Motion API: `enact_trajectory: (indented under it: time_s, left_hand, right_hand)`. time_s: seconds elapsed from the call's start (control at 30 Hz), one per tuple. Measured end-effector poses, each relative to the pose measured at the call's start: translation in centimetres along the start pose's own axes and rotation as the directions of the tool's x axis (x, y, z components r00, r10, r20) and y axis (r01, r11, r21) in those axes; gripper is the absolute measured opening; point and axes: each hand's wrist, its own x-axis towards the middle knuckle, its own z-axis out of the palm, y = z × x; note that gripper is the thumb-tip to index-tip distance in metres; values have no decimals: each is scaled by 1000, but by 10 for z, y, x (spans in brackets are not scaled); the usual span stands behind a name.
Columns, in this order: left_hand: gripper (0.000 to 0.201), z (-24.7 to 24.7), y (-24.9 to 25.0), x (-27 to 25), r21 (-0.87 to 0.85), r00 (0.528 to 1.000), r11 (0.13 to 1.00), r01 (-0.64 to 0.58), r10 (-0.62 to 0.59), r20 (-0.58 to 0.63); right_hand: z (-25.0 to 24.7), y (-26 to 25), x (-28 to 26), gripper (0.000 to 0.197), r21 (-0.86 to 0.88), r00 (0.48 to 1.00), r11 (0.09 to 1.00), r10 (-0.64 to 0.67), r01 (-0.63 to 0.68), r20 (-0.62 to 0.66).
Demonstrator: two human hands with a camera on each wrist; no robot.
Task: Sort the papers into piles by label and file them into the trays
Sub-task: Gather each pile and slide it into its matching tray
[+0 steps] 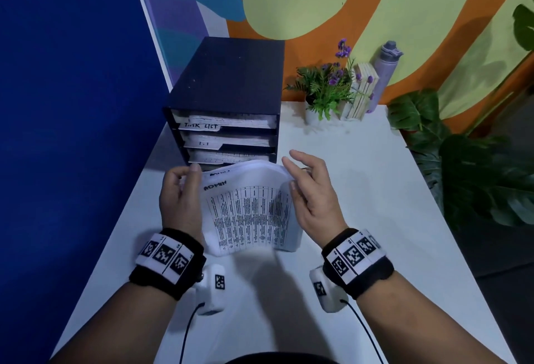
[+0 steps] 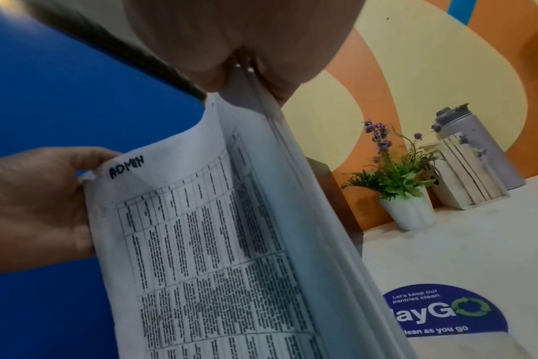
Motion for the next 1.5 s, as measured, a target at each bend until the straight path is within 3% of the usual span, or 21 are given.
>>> enact_trajectory:
  time_s: [0.07, 0.13, 0.2, 0.3, 0.37, 0.4, 0.5, 0.77, 0.83, 0.9, 1.0, 1.03, 1.1, 1.17, 1.23, 1.33, 1.5]
  left_hand:
    - [7, 2, 1, 4, -7, 1000, 1000, -2, 2, -16]
    - [7, 0, -1, 3, -7, 999, 998, -54, 54, 1]
    - [11, -4, -2, 0, -62, 992, 991, -117, 120, 47]
    - [52, -11, -9, 2, -142, 969, 978, -151, 175, 175]
    - [57, -14, -11, 2, -126, 954, 980, -156, 183, 239]
    - [50, -15, -10, 2, -95, 954, 983, -159, 178, 242]
    - [16, -10, -2, 1, -49, 982, 991, -128, 134, 131]
    - [4, -10, -4, 3, -72, 990, 993, -99, 106, 98]
    - [7, -10, -6, 4, -21, 995, 996, -92, 93, 29]
    - [18, -12, -6, 7, -40, 993, 994, -105, 107, 57]
    - [71, -20, -13, 14, -129, 959, 987, -91, 122, 257]
    - [78, -22, -16, 15, -88, 940, 993, -73, 98, 327]
    - [74, -25, -24, 12, 101, 915, 992, -72, 25, 402]
    - [55, -23, -35, 13, 291, 942, 949, -118, 14, 334]
    - [40, -19, -43, 14, 293, 974, 952, -83, 15, 225]
    - [38, -18, -48, 9, 217, 979, 976, -5, -39, 198]
    - [37, -32, -78, 1, 349, 958, 929, 119, -200, 204]
  right_hand:
    - [0, 0, -1, 39, 15, 1000, 1000, 7, -7, -1]
    - [-1, 0, -3, 38, 44, 999, 998, 34, -33, -12]
    - [0, -2, -8, 46, 164, 987, 973, 163, -161, 3]
    - [6, -8, -16, 56, 406, 855, 758, 497, -510, 146]
    - [11, -6, -19, 45, 436, 794, 682, 591, -587, 145]
    - [13, -6, -19, 40, 448, 779, 666, 614, -597, 125]
    - [19, -4, -18, 39, 472, 774, 654, 624, -591, 104]
    - [23, -1, -22, 41, 482, 763, 660, 646, -576, 26]
    - [24, -1, -23, 41, 469, 769, 670, 638, -576, 34]
    - [26, -1, -23, 40, 461, 764, 675, 645, -576, 11]
    - [27, 2, -18, 44, 494, 723, 647, 689, -581, -52]
    - [25, 2, -16, 45, 521, 715, 634, 696, -571, -64]
    - [23, 2, -9, 45, 569, 722, 626, 687, -533, -79]
    - [22, 1, -5, 47, 592, 751, 639, 655, -491, -85]
    - [25, -1, -4, 46, 577, 793, 675, 604, -461, -73]
    - [33, 2, -15, 46, 486, 826, 728, 564, -484, -22]
    - [49, 13, -44, 47, 348, 796, 726, 595, -593, 114]
